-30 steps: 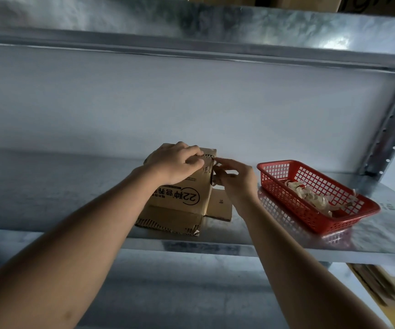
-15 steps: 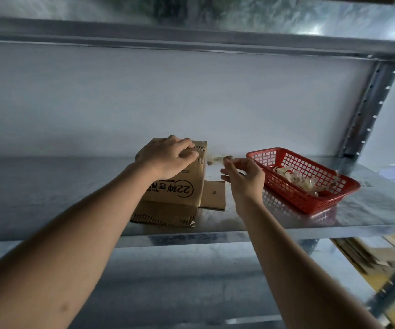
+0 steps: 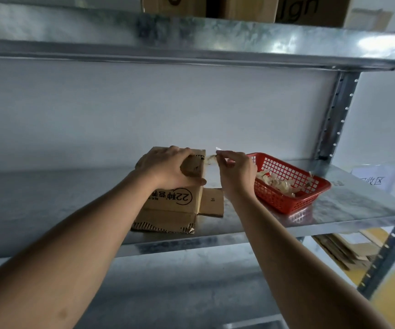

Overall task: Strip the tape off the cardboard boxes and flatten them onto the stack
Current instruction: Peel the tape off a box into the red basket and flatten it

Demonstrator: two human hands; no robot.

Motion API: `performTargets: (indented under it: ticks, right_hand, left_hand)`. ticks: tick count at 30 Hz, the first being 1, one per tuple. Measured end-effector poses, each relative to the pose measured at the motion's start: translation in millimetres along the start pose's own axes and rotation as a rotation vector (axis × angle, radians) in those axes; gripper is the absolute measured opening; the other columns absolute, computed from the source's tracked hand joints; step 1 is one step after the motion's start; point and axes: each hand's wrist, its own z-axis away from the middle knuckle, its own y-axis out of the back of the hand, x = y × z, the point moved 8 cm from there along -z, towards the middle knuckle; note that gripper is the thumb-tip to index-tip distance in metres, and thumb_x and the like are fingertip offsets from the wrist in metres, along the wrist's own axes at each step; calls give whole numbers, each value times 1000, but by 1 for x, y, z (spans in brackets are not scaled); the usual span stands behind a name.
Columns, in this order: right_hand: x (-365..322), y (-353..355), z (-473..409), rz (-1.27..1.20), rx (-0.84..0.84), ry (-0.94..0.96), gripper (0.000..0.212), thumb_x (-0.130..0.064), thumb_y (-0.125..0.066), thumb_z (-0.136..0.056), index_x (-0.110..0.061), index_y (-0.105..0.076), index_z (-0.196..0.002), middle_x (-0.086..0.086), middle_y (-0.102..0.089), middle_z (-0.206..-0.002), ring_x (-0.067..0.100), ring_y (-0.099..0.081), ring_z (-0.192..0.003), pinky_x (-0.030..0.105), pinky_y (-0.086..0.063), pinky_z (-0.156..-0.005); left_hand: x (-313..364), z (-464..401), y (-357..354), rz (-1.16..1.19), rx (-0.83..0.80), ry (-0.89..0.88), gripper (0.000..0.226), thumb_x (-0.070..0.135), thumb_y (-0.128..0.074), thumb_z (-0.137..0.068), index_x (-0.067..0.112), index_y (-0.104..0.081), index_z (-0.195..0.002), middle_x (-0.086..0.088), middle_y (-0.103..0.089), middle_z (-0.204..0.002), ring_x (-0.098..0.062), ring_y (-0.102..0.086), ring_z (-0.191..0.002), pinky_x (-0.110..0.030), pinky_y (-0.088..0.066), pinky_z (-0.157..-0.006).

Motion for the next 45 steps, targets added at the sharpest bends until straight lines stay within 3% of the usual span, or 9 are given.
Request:
performTargets:
  ticks: [4, 8, 12, 15, 21, 26, 34, 40, 45]
  right_hand:
    - [14, 25, -26, 181, 17, -1, 25, -23, -71, -97, -18, -75, -122, 4, -58, -122, 12, -50, -96, 14, -37, -70]
    - [35, 49, -60, 374, -61, 8, 13, -11, -69, -96, -14, -78, -105, 10, -74, -110, 22, -66, -83, 30, -53, -62]
    - [55, 64, -85, 495, -134, 27, 40, -13, -77, -91, -25, -66, -128, 9, -76, -107, 23, -69, -83, 26, -49, -61]
    - [65, 66, -95, 574, -166, 94, 18, -7, -73, -91, -20, -66, -102, 5, -72, -96, 18, -62, -74, 23, -38, -51]
    - [87, 20, -93, 596, -649, 214, 19, -12, -79, -90, -25, -82, -103, 1, -77, -111, 18, -71, -93, 31, -59, -86]
    - [102, 15, -95, 422, -766, 151, 24, -7, -66, -96, -25, -82, -95, -3, -73, -100, 11, -64, -75, 17, -44, -53]
    - [100, 39, -110, 181, -447, 114, 4, -19, -83, -86, -22, -83, -89, -9, -75, -78, 2, -62, -65, 25, -51, -71]
    - [104, 44, -113, 198, -380, 32, 12, -23, -87, -82, -21, -83, -93, -6, -73, -91, 18, -69, -87, 39, -60, -80]
    - [113, 42, -106, 208, -481, -66, 11, -26, -87, -83, -18, -81, -88, -3, -75, -80, 13, -71, -71, 24, -55, -60]
  left_hand:
    - [14, -3, 2, -7, -10, 11, 104, 95, -57, -68, 45, -29, -154, 3, -45, -155, -30, -42, -142, -53, -35, -114]
    - [35, -17, -1, 7, 14, 28, 101, 94, -57, -69, 45, -31, -154, 3, -48, -153, -30, -45, -140, -51, -35, -113]
    - [49, -37, -5, 24, 21, 54, 102, 97, -55, -67, 47, -31, -152, 3, -50, -151, -29, -47, -138, -51, -34, -114]
    - [54, -44, -8, 37, 16, 86, 102, 97, -56, -67, 49, -30, -153, 4, -46, -154, -29, -43, -141, -50, -35, -113]
    - [48, -52, -13, 9, 11, 142, 104, 102, -49, -62, 47, -32, -149, 6, -43, -154, -29, -43, -139, -49, -39, -108]
    - [45, -58, -19, 2, 25, 186, 109, 109, -43, -53, 51, -32, -143, 7, -47, -147, -29, -47, -134, -49, -46, -103]
    - [47, -61, -20, -14, 19, 188, 108, 107, -45, -57, 48, -31, -147, 9, -43, -151, -27, -42, -139, -48, -43, -106]
    - [49, -59, -18, -27, 15, 171, 106, 103, -48, -62, 46, -31, -149, 7, -42, -153, -26, -43, -139, -47, -42, -107]
    - [46, -61, -18, -15, 11, 175, 109, 106, -45, -58, 48, -30, -149, 7, -42, -153, -28, -43, -138, -49, -44, -107]
